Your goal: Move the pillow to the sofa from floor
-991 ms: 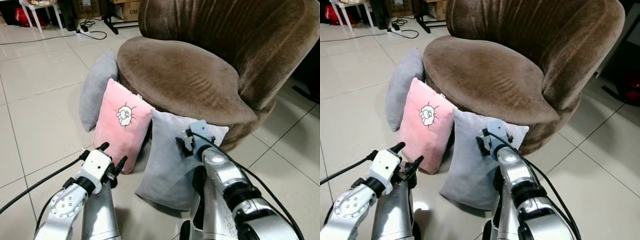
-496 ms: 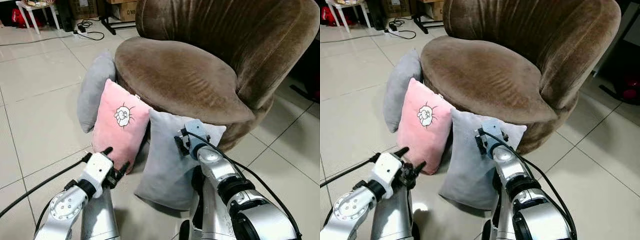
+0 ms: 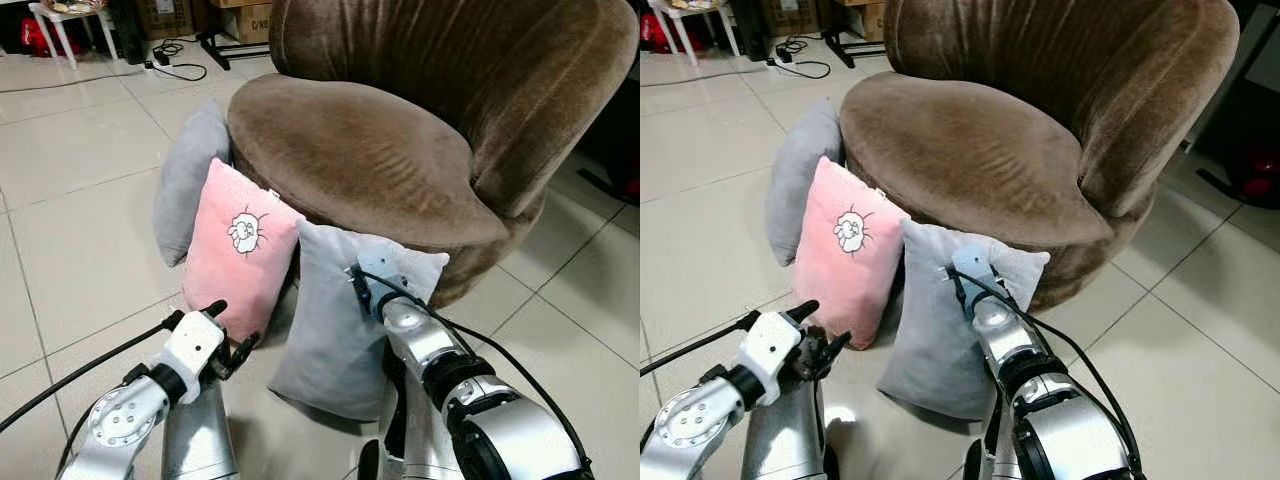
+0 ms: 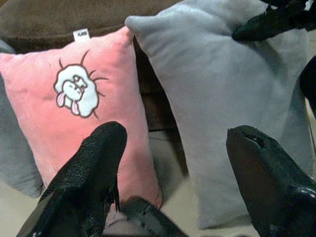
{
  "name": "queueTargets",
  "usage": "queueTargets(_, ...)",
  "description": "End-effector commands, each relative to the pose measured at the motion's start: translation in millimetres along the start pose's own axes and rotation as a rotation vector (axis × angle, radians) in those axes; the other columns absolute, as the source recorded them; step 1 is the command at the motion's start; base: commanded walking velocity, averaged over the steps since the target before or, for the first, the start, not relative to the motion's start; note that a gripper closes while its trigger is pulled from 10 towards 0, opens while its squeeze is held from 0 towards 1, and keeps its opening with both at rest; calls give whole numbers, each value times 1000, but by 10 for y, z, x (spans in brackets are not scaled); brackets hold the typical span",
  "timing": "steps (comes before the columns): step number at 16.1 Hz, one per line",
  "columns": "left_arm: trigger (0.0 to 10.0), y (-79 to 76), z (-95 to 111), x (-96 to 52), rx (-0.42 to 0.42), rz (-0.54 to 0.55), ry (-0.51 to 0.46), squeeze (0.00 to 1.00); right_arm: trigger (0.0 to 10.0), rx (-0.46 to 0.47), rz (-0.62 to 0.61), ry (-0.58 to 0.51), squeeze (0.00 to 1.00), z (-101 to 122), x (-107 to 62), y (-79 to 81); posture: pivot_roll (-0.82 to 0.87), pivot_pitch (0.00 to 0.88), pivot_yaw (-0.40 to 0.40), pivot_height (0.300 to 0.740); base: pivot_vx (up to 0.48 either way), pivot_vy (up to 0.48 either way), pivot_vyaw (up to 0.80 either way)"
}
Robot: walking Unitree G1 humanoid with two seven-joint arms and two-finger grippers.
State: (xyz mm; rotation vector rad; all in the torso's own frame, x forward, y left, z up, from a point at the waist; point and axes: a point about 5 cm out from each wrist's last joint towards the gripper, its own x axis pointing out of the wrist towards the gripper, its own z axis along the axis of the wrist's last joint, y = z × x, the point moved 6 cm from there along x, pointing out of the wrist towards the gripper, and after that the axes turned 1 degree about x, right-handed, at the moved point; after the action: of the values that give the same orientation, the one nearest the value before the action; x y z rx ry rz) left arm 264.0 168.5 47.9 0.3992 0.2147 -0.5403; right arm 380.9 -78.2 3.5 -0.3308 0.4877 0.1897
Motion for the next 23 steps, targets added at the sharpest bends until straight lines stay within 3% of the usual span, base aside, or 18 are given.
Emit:
queueTargets(1, 10000, 18, 27, -20, 1, -3, -4, 0, 0, -13, -14, 20, 0, -13, 8, -28, 117, 0, -45, 370, 0, 0, 0)
queueTargets(8, 10000, 35, 14, -130, 11, -11, 22, 0, 0, 10, -61, 45, 0, -69, 4, -36, 142, 0, -36, 370, 0, 0, 0)
queueTargets(14, 10000, 35, 30, -103, 6, -8, 22, 0, 0, 90, 15, -10, 0, 57, 9, 94, 133, 0, -41, 370, 0, 0, 0)
queueTargets(19, 10000, -12, 77, -17, -17, -3, -11, 0, 0, 202, 302, -145, 0, 202, -83, 377, 112, 0, -51, 370, 0, 0, 0)
queueTargets(23, 10000, -85, 136, 46, -29, -12, -40, 0, 0, 193, 449, -244, 0, 161, -235, 385, 91, 0, -51, 370, 0, 0, 0)
